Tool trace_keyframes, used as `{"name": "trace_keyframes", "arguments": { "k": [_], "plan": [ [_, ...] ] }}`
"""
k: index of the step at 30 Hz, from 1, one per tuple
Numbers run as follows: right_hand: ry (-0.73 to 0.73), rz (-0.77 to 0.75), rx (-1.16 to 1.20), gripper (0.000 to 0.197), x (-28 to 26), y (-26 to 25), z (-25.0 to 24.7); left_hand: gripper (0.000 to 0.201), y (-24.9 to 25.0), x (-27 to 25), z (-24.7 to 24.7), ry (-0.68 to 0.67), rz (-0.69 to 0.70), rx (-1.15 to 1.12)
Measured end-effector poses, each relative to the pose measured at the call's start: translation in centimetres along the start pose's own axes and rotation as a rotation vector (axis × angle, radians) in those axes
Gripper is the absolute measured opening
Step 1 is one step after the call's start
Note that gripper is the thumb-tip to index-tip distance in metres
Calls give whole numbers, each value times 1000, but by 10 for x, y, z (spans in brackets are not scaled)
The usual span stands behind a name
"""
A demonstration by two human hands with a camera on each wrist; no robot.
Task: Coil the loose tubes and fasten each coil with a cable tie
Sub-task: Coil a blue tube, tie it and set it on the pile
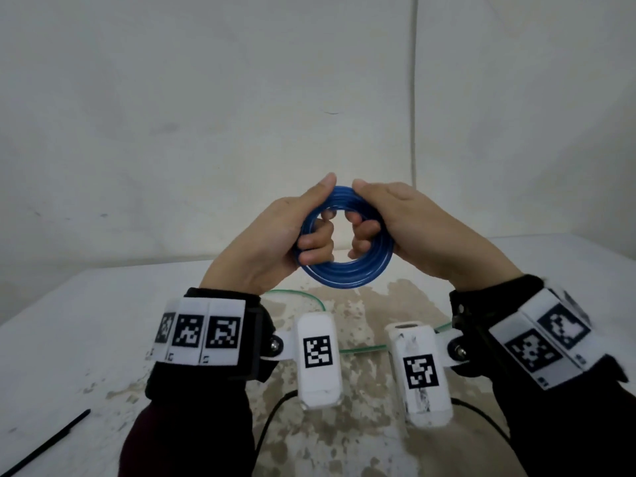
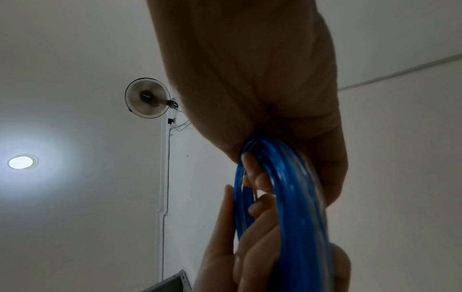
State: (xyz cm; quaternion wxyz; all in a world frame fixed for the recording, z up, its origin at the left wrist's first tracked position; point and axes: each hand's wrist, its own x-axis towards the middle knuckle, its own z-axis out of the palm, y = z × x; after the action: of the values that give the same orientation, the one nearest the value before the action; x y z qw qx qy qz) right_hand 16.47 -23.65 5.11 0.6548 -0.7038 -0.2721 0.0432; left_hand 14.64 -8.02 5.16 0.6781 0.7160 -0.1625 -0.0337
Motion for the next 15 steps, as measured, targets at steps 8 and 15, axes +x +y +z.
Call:
{"name": "trace_keyframes", "arguments": {
  "k": [8,15],
  "plan": [
    [65,27,-40,42,1,-1,-1,45,-3,4,16,122,51,37],
    [155,29,6,48,8,8,10,46,-5,7,14,296,129,104]
  ]
}}
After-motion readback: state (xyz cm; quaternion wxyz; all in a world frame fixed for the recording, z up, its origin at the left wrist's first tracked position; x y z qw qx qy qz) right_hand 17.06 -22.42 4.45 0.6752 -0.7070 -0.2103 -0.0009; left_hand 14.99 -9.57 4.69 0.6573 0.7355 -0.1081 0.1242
